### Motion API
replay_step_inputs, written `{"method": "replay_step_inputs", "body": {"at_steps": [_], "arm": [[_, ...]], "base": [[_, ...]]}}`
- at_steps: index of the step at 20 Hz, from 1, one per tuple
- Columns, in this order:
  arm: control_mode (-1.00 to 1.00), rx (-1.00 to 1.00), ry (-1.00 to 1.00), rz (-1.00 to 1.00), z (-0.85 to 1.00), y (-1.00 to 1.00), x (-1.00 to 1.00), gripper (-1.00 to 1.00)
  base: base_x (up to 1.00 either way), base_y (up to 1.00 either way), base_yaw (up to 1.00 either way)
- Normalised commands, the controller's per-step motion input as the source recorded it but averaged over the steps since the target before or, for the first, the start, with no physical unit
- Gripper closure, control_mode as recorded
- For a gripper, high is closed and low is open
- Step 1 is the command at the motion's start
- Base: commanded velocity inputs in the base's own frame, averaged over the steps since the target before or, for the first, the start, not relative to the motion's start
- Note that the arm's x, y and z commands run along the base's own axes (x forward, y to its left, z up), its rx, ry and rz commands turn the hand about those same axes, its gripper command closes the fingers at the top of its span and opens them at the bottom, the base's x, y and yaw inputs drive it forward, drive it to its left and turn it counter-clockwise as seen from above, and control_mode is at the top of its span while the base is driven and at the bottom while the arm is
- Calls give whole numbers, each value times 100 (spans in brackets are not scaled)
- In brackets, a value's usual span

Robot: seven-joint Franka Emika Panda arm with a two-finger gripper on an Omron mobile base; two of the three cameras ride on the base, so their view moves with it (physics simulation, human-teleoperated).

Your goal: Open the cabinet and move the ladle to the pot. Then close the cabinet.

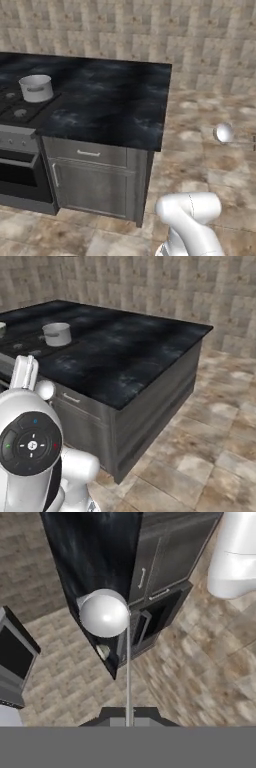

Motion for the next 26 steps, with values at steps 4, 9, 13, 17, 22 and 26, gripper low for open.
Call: {"method": "replay_step_inputs", "body": {"at_steps": [4,9,13,17,22,26], "arm": [[100,0,0,0,0,0,0,100],[100,0,0,0,0,0,0,100],[100,0,0,0,0,0,0,100],[100,0,0,0,0,0,0,100],[100,0,0,0,0,0,0,100],[100,0,0,0,0,0,0,100]], "base": [[61,94,-6],[71,78,-4],[78,70,-8],[71,50,-16],[56,11,-12],[58,44,-19]]}}
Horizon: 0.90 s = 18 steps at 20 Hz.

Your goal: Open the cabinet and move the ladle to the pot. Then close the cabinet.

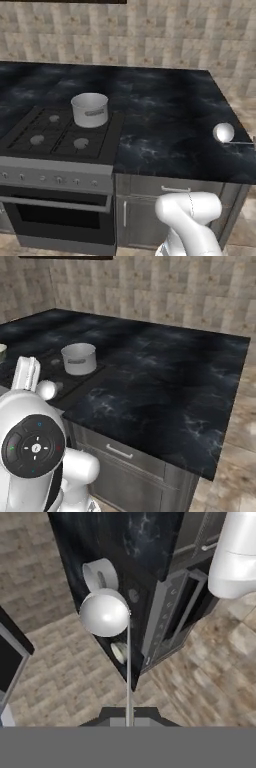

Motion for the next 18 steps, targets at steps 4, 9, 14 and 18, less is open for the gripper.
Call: {"method": "replay_step_inputs", "body": {"at_steps": [4,9,14,18], "arm": [[100,0,0,0,0,0,0,100],[100,0,0,0,0,0,0,100],[100,0,0,0,0,0,0,100],[100,0,0,0,0,0,0,100]], "base": [[54,75,-22],[23,100,-7],[16,93,-5],[82,16,-4]]}}
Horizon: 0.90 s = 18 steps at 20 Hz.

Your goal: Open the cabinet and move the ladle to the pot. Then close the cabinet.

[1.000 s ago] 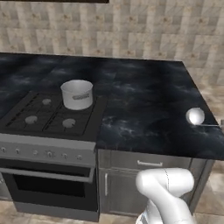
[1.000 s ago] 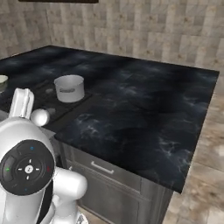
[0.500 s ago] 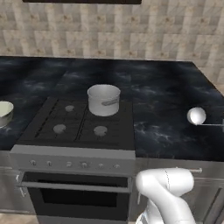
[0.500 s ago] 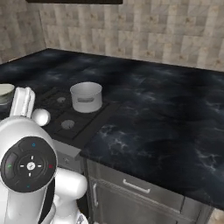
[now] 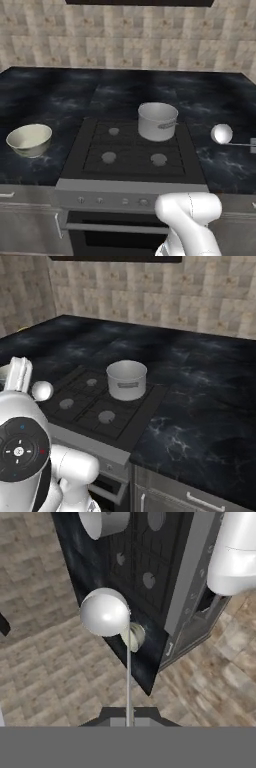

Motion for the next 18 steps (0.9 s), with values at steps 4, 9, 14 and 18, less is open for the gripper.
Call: {"method": "replay_step_inputs", "body": {"at_steps": [4,9,14,18], "arm": [[100,0,0,0,0,0,0,100],[100,0,0,0,0,0,0,100],[100,0,0,0,0,0,0,100],[100,0,0,0,0,0,0,100]], "base": [[74,-38,0],[61,-44,-15],[62,-2,-34],[52,0,-45]]}}
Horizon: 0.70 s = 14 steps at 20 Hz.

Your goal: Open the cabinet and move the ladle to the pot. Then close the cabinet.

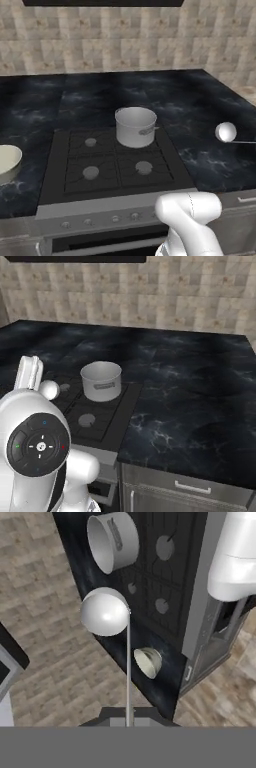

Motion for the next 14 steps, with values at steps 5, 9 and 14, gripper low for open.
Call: {"method": "replay_step_inputs", "body": {"at_steps": [5,9,14], "arm": [[100,0,0,0,0,0,0,100],[100,0,0,0,0,0,0,100],[100,0,0,0,0,0,0,100]], "base": [[48,0,-41],[48,14,-34],[32,22,-26]]}}
